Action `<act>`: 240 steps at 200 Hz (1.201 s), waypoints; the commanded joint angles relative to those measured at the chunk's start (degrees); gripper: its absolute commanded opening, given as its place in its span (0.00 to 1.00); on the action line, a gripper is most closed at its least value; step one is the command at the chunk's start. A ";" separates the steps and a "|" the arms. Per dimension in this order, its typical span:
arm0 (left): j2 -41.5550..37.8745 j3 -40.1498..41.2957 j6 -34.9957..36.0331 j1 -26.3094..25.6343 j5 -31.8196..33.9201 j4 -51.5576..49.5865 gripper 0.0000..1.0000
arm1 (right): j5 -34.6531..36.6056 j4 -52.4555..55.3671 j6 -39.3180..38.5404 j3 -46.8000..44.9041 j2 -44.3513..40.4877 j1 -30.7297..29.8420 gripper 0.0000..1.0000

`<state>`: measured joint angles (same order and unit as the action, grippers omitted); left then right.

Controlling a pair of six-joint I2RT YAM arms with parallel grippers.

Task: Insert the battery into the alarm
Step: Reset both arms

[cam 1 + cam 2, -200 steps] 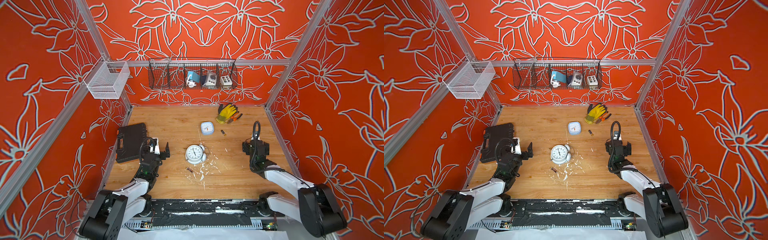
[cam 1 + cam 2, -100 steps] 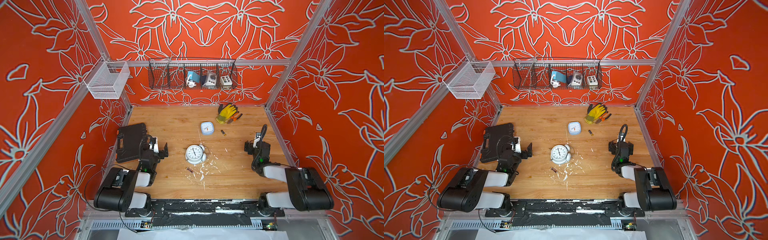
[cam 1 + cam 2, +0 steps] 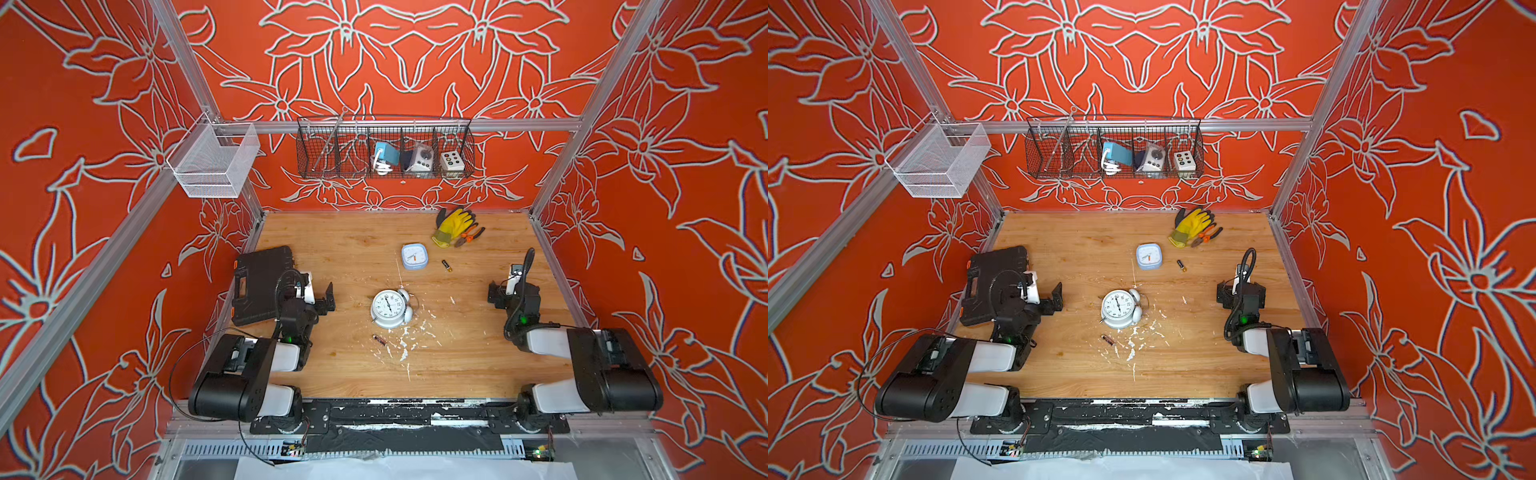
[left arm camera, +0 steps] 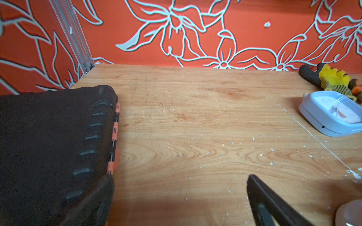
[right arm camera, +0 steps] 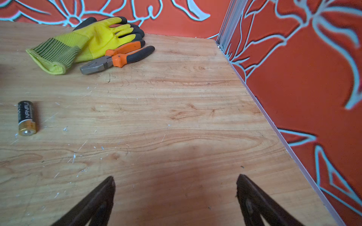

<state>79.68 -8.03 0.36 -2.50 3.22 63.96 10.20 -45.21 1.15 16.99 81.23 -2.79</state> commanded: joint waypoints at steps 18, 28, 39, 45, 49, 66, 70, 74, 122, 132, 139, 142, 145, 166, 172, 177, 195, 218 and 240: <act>0.31 -0.36 0.08 0.31 -0.59 1.96 0.99 | -0.70 -0.82 -0.50 1.11 -0.59 0.26 0.98; 0.31 -0.39 0.08 0.31 -0.63 1.91 0.99 | -0.70 -0.93 -0.48 1.11 -0.51 0.24 0.98; 0.30 -0.37 0.08 0.31 -0.67 1.91 0.99 | -0.75 -0.92 -0.45 1.11 -0.56 0.25 0.98; 0.30 -0.28 0.08 0.31 -0.59 2.03 0.99 | -0.70 -0.87 -0.51 1.11 -0.55 0.28 0.98; 0.20 -0.25 0.08 0.31 -0.65 2.11 0.99 | -0.70 -0.84 -0.52 1.11 -0.59 0.25 0.98; 0.25 -0.07 0.08 0.31 -0.68 2.24 0.99 | -0.70 -0.84 -0.53 1.11 -0.55 0.24 0.98; 0.13 -0.14 0.08 0.31 -0.66 2.21 0.99 | -0.70 -0.84 -0.45 1.11 -0.55 0.24 0.98; 0.14 -0.14 0.08 0.33 -0.67 2.15 0.99 | -0.70 -0.84 -0.51 1.11 -0.55 0.29 0.98; 0.15 -0.14 0.08 0.33 -0.68 2.24 0.99 | -0.63 -3.65 -0.29 -0.67 -1.26 0.25 0.98; 0.13 -0.10 0.08 0.31 -0.68 2.26 0.99 | -0.18 -8.32 -0.10 -3.71 -2.27 0.24 0.98; 0.13 -0.11 0.08 0.31 -0.68 2.23 0.99 | 0.47 -11.73 0.13 -5.95 -2.92 0.24 0.98; 0.16 -0.14 0.08 0.33 -0.68 2.24 0.99 | 0.78 -12.82 0.29 -6.63 -3.06 0.24 0.98; 0.15 -0.10 0.08 0.35 -0.68 2.26 0.99 | 1.22 -13.70 0.49 -7.19 -3.09 0.24 0.98; 0.14 -0.14 0.08 0.31 -0.68 2.22 0.99 | 3.47 -12.23 1.24 -5.93 -2.17 0.29 0.98; 0.17 -0.12 0.08 0.33 -0.68 2.26 0.99 | 2.94 -10.16 1.20 -5.16 -2.41 0.26 0.98; 0.13 -0.14 0.08 0.35 -0.67 2.26 0.99 | 2.55 -9.68 1.01 -4.78 -2.44 0.25 0.98; 0.13 -0.14 0.08 0.31 -0.67 2.21 0.99 | 2.83 -6.90 0.87 -2.81 -1.71 0.15 0.98; 0.20 -0.12 0.08 0.35 -0.68 2.30 0.99 | 3.14 -1.45 0.57 0.79 -0.58 -0.22 0.98; 0.18 -0.12 0.08 0.30 -0.66 2.22 0.99 | 2.41 -1.87 0.16 0.54 -0.65 -0.29 0.98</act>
<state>79.68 -8.03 0.36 -2.50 3.05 64.01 11.97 -49.23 1.87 16.78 80.14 -2.90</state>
